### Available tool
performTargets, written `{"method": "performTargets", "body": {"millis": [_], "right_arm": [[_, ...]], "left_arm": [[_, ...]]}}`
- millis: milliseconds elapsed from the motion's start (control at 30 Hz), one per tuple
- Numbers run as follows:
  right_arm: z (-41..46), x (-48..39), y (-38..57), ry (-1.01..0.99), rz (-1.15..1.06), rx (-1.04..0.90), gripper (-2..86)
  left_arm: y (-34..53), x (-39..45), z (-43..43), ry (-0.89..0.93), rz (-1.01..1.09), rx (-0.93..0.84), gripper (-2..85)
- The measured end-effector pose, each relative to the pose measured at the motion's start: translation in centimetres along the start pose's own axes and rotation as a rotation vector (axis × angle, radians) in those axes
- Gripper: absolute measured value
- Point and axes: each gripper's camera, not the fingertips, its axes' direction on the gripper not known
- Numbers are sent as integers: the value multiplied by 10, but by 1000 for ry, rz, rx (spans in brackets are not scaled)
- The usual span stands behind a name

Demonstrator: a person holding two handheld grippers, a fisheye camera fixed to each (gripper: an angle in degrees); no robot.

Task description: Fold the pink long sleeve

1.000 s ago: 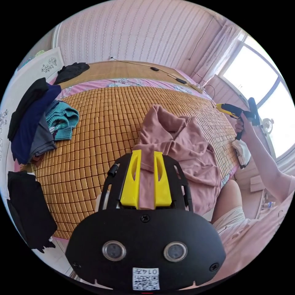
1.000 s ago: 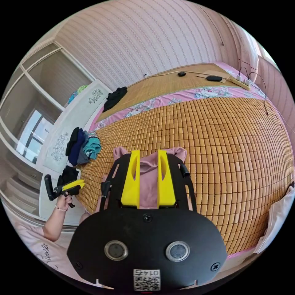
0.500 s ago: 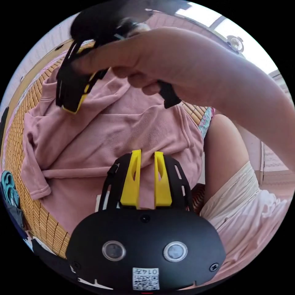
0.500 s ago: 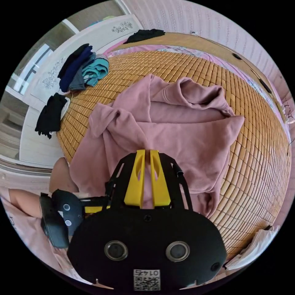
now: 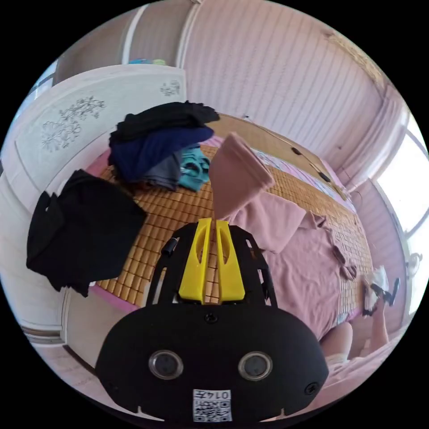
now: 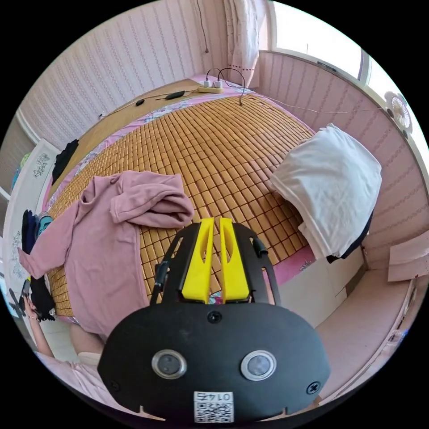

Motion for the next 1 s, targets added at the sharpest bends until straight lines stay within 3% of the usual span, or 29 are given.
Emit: {"method": "performTargets", "body": {"millis": [100,267,467,600,767,900,1000], "right_arm": [[13,-66,-16,-41,-208,4,25],[67,-210,-70,-238,-509,-60,65],[134,-300,-131,-129,-577,-77,8],[165,-323,-162,-123,-598,-134,-1],[176,-342,-205,-88,-623,-117,-3],[182,-336,-229,-139,-526,-184,-3],[170,-319,-229,-185,-473,-203,-2]], "left_arm": [[-6,12,2,-13,68,14,16],[-15,114,80,187,354,-157,18],[-31,235,198,212,594,-274,13],[-41,256,267,87,574,-351,-6],[-54,252,286,40,508,-287,-9],[-74,228,310,175,295,-307,-7],[-80,226,316,236,302,-342,-1]]}}
